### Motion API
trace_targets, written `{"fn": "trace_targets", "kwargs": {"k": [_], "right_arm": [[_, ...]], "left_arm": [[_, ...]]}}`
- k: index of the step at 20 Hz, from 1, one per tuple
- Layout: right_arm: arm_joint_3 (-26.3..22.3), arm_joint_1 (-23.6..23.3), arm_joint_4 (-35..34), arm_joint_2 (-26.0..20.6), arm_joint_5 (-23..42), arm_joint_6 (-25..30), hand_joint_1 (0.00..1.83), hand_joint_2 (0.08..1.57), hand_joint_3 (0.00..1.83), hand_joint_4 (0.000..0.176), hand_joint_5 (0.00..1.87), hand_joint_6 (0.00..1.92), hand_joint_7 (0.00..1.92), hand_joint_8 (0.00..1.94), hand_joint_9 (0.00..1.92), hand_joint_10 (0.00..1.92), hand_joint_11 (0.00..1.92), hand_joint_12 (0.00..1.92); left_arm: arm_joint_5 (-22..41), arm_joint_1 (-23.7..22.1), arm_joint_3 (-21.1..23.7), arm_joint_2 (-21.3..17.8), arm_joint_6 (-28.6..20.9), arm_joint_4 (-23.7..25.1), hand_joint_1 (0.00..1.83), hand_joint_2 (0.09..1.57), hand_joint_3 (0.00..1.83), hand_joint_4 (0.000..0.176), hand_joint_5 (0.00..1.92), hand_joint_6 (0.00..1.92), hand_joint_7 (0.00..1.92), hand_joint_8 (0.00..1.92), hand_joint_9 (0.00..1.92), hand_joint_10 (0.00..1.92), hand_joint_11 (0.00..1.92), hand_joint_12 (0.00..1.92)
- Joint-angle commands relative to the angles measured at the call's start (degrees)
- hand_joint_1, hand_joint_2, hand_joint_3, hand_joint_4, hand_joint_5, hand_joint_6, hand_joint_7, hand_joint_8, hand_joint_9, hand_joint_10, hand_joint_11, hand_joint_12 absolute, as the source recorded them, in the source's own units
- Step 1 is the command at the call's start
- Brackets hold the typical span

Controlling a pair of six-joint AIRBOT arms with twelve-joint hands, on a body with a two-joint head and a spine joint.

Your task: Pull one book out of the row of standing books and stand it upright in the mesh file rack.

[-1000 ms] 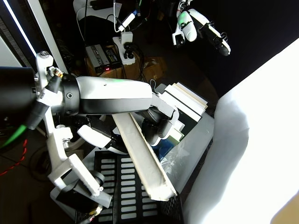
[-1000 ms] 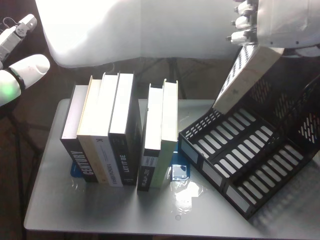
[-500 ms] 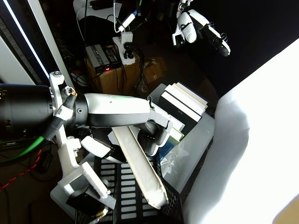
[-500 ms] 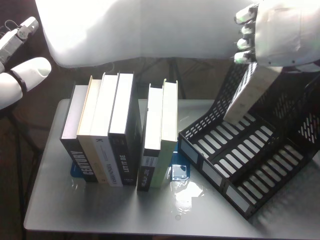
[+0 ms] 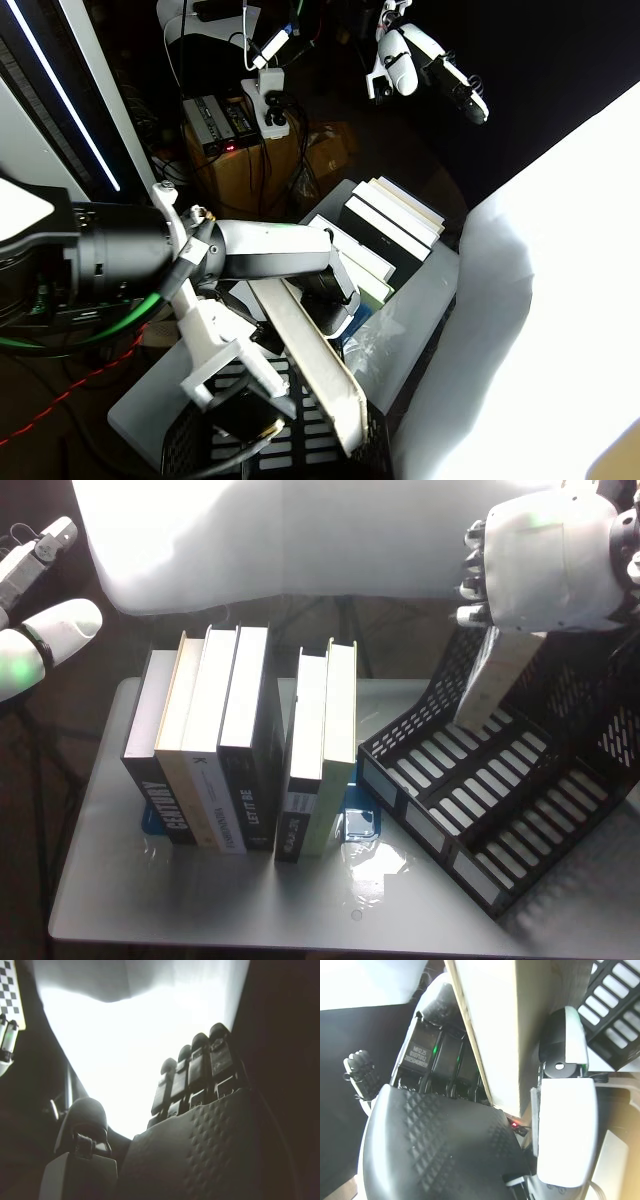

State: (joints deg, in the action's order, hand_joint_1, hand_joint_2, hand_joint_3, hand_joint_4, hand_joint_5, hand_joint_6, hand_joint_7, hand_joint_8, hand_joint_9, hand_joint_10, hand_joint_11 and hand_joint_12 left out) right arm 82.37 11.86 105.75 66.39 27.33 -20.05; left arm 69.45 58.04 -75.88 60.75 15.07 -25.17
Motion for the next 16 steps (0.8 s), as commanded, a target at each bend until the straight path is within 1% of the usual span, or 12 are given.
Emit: {"fn": "trace_targets", "kwargs": {"k": [1,3,4,5,9,10,11,12,13,14,15,16], "right_arm": [[0.33,-0.11,-1.71,-0.19,-1.35,-0.84,1.22,1.17,0.00,0.000,0.76,1.27,1.00,1.10,1.12,1.09,0.99,1.48],[0.78,0.68,-1.71,0.39,-1.34,-0.84,1.24,1.18,0.00,0.000,0.78,1.13,0.97,1.27,1.18,1.31,1.09,1.61],[0.90,1.00,-1.71,0.52,-1.34,-0.84,0.42,1.32,0.06,0.000,0.74,1.12,0.97,1.40,1.08,1.53,1.00,1.82],[0.93,1.37,-1.71,0.58,-1.32,-0.84,0.29,1.38,0.07,0.000,0.74,1.11,0.98,1.36,1.08,1.48,1.00,1.75],[1.76,2.43,-1.58,1.28,-1.33,-0.84,0.28,1.41,0.04,0.000,0.71,1.16,0.95,1.42,1.06,1.55,1.04,1.77],[1.89,2.47,-1.72,1.44,-1.35,-0.84,0.49,1.42,0.02,0.000,0.73,0.97,0.91,1.41,0.96,1.57,0.89,1.82],[2.09,2.67,-2.30,1.65,-1.54,-0.84,0.49,1.42,0.02,0.000,0.73,0.97,0.91,1.41,0.96,1.57,0.89,1.82],[2.45,2.86,-2.99,1.88,-1.67,-0.84,0.15,1.45,0.02,0.000,0.74,0.94,0.86,1.46,0.92,1.59,0.87,1.78],[2.67,2.94,-3.17,2.02,-1.76,-0.84,0.21,1.48,0.01,0.000,0.80,0.87,0.94,1.45,1.04,1.57,1.02,1.73],[3.27,3.07,-3.17,2.44,-1.94,-0.84,0.24,1.42,0.00,0.000,0.80,0.93,0.92,1.66,1.00,1.77,0.99,1.87],[3.72,3.10,-3.07,2.74,-2.09,-0.84,0.28,1.45,0.01,0.000,0.76,0.99,0.91,1.62,0.99,1.71,0.97,1.85],[4.13,3.11,-2.90,2.99,-2.35,-0.84,0.61,1.42,0.00,0.000,0.82,0.93,1.00,1.63,1.07,1.75,1.06,1.90]], "left_arm": [[7.31,-0.18,-0.46,-0.13,-0.36,-0.75,0.12,1.31,0.00,0.054,0.00,0.00,0.00,0.00,0.00,0.00,0.00,0.00],[7.46,-0.02,-0.44,-0.13,-0.36,-0.92,0.12,1.30,0.00,0.046,0.00,0.00,0.00,0.00,0.00,0.00,0.00,0.00],[7.48,0.02,-0.44,-0.13,-0.36,-0.95,0.12,1.31,0.00,0.052,0.00,0.00,0.00,0.00,0.00,0.00,0.00,0.00],[7.47,0.02,-0.43,-0.13,-0.36,-0.95,0.13,1.31,0.00,0.049,0.00,0.00,0.00,0.00,0.00,0.00,0.00,0.00],[7.47,0.13,-0.41,-0.06,-0.36,-1.11,0.11,1.30,0.00,0.049,0.00,0.00,0.00,0.00,0.00,0.00,0.00,0.00],[7.51,0.18,-0.39,-0.06,-0.36,-1.14,0.09,1.30,0.00,0.054,0.00,0.00,0.00,0.00,0.00,0.00,0.00,0.00],[7.62,0.25,-0.36,-0.06,-0.36,-1.20,0.09,1.30,0.00,0.054,0.00,0.00,0.00,0.00,0.00,0.00,0.00,0.00],[7.66,0.29,-0.34,-0.06,-0.36,-1.26,0.12,1.30,0.00,0.049,0.00,0.00,0.00,0.00,0.00,0.00,0.00,0.00],[7.67,0.30,-0.34,-0.06,-0.36,-1.27,0.12,1.31,0.00,0.043,0.00,0.00,0.00,0.00,0.00,0.00,0.00,0.00],[7.68,0.34,-0.32,-0.06,-0.36,-1.28,0.14,1.31,0.00,0.045,0.01,0.00,0.00,0.00,0.00,0.00,0.00,0.00],[7.66,0.35,-0.31,-0.06,-0.36,-1.29,0.15,1.31,0.00,0.045,0.02,0.00,0.00,0.00,0.00,0.00,0.00,0.00],[7.66,0.38,-0.30,-0.05,-0.36,-1.30,0.16,1.31,0.00,0.052,0.02,0.00,0.00,0.00,0.00,0.00,0.00,0.00]]}}
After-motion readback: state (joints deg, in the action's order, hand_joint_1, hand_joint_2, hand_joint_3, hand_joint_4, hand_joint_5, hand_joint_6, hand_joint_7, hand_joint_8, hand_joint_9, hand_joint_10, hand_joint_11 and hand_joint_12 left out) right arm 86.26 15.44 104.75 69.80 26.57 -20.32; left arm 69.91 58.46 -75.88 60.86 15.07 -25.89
